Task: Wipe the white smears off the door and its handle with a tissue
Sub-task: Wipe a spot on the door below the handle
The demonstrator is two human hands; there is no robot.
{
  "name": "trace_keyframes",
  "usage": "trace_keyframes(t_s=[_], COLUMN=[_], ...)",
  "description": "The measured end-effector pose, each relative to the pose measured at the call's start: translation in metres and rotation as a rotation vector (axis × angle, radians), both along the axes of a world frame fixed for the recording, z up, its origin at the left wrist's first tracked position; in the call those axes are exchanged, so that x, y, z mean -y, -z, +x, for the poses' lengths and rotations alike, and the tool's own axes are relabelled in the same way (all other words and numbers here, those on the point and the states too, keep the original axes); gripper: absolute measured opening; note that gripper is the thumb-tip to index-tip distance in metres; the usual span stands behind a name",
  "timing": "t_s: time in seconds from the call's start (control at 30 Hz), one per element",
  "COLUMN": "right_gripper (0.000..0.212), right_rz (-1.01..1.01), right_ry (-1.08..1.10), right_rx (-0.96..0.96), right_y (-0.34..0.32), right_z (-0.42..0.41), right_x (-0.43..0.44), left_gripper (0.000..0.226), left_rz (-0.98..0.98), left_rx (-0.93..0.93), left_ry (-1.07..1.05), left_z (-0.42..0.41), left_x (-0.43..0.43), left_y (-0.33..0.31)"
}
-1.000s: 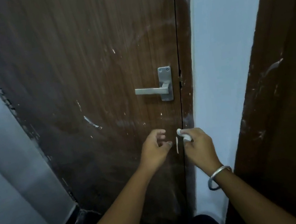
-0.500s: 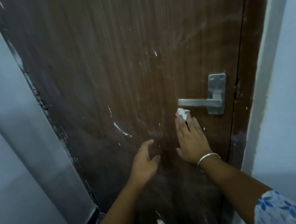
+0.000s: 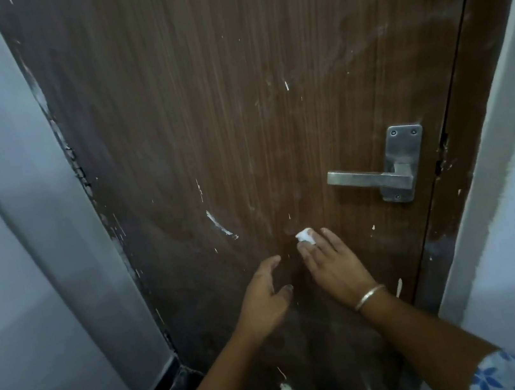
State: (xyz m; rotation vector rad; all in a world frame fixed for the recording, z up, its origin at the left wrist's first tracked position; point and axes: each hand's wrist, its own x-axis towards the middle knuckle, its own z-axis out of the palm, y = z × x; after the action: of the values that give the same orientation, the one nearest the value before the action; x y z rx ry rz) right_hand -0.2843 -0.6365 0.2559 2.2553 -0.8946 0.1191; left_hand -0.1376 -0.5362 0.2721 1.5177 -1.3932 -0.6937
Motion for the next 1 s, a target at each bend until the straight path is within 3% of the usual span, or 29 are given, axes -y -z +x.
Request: trace_keyframes(t_s=[0.1,0.23,0.37,0.43,0.53,0.63,0.73,0.83,1.0], right_gripper=[0.052,0.019,0.017,0.022,0.029,0.026,0.022,0.019,0.012], right_rz=[0.076,0.203,0.731,0.778,0.785,0.822,0.702,0.431,0.177], right_ry=[0.163,0.182,0.228,0.175,0.219,0.355,0.446,0.569,0.864], right_rx=[0.147,0.343,1.004,1.267,1.395,1.571,1.564,1.393,1.290], right_y=[0.004,-0.003,-0.004,-0.003,0.006,0.027,0.051,0.078,0.127], right_z=[-0.022,-0.052,-0.103,-0.131,-0.182,-0.244,-0.306,-0.359,-0.408], right_x=[-0.017,-0.042,-0.077,-0.102,-0.145,-0.198,-0.268,-0.348,-0.469], left_gripper=[0.055,0.048,0.053,0.044,0.023,0.033,0.032,0.018,0.021], left_rz=[0.044,0.131,0.137,0.102,0.108,0.181,0.262,0.389,0.830], left_rx=[-0.029,-0.047,0.027,0.000,-0.029,0.007,0.075,0.060,-0.007], left_ry=[-0.009,0.082,0.258,0.400,0.481,0.600,0.773,0.970,1.218], left_z=[-0.005,-0.037,-0.095,-0.131,-0.184,-0.241,-0.305,-0.371,-0.460], left_x=[-0.003,-0.012,-0.029,-0.040,-0.056,-0.076,-0.108,-0.154,-0.242], left_y=[0.001,0.007,0.011,0.009,0.013,0.028,0.051,0.086,0.134])
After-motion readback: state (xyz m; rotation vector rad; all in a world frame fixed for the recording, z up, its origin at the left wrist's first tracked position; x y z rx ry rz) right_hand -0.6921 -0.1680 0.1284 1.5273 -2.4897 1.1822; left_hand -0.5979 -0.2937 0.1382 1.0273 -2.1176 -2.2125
